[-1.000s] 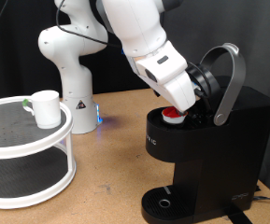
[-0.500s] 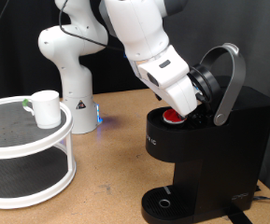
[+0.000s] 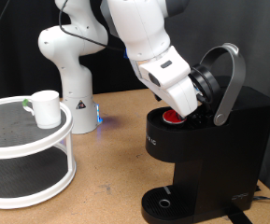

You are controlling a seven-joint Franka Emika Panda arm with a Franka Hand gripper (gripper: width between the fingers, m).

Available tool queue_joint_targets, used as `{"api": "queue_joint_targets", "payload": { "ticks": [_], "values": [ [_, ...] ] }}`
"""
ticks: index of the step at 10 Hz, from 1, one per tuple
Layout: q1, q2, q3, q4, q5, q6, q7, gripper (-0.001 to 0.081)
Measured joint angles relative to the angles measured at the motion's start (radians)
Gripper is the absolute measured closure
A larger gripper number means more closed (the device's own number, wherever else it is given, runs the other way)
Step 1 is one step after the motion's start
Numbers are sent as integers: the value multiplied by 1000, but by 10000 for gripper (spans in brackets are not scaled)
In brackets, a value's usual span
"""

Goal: Make a cup of coffee with the keurig machine

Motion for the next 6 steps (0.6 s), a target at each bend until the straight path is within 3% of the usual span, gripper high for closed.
{"api": "queue_joint_targets", "payload": {
  "ticks": [3, 6],
  "values": [
    [0, 0, 0, 0, 5, -1, 0, 6],
    [-2, -1, -7, -4, 99, -1, -33, 6]
  ]
}}
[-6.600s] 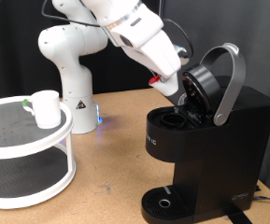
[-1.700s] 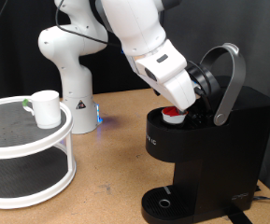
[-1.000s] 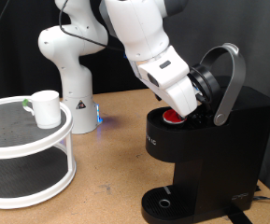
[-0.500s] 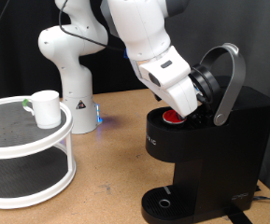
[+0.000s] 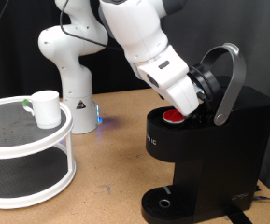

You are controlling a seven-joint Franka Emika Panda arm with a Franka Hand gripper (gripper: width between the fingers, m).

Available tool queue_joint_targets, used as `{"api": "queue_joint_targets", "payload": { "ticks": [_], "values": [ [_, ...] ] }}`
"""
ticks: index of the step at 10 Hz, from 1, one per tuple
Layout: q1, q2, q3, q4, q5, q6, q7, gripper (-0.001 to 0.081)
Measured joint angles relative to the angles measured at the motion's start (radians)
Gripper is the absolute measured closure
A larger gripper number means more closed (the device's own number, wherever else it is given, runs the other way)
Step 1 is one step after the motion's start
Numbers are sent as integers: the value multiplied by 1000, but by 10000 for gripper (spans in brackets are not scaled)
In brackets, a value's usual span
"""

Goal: Make a cup of coffee with the keurig machine

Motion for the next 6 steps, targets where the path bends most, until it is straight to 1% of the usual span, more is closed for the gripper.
{"api": "queue_joint_targets", "payload": {
  "ticks": [2, 4, 6],
  "values": [
    [-5, -10, -13, 1, 44, -4, -26, 6],
    [-15, -27, -19, 1, 38, 18, -25, 6],
    [-27, -44, -26, 1, 8, 28, -24, 6]
  ]
}}
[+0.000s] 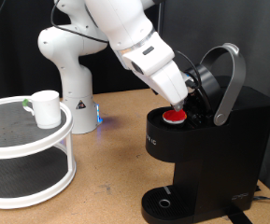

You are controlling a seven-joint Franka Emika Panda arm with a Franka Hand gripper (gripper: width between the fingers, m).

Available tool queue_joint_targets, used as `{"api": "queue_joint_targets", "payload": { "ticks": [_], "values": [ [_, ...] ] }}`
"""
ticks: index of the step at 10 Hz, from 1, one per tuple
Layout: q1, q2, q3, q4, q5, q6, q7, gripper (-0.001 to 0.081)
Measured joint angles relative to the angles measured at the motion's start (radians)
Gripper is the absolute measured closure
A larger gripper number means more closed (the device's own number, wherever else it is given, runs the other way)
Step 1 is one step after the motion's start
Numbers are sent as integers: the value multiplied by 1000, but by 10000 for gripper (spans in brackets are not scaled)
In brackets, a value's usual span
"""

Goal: Make a cup of coffee with the keurig machine

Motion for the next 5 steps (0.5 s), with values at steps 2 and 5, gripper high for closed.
{"api": "queue_joint_targets", "payload": {
  "ticks": [2, 5],
  "values": [
    [0, 1, -3, -1, 17, -10, -17, 6],
    [-8, -43, -31, 1, 92, -26, -60, 6]
  ]
}}
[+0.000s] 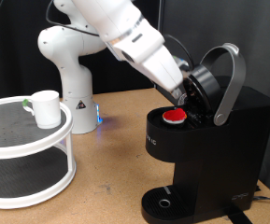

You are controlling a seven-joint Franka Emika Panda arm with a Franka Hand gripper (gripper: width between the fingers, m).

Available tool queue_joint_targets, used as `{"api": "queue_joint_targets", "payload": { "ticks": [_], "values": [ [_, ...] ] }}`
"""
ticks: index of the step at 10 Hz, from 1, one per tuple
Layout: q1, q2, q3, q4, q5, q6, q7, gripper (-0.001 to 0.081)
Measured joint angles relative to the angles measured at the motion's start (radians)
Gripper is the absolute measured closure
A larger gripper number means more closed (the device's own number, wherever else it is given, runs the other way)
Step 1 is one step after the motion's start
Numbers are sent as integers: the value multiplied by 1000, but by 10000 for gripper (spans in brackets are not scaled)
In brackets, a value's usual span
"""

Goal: Make a cup of coffee with the keurig machine

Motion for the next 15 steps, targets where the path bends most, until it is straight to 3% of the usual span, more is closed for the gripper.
{"api": "queue_joint_targets", "payload": {
  "ticks": [3, 7, 9, 12, 15],
  "values": [
    [-13, -69, -24, 20, 7, -52, 19, 6],
    [-27, -106, -58, 59, 7, -156, 43, 6],
    [-25, -105, -57, 54, 44, -136, 50, 6],
    [-10, -104, -44, 55, 245, -92, 79, 6],
    [18, -98, 17, 81, 278, -48, 150, 6]
  ]
}}
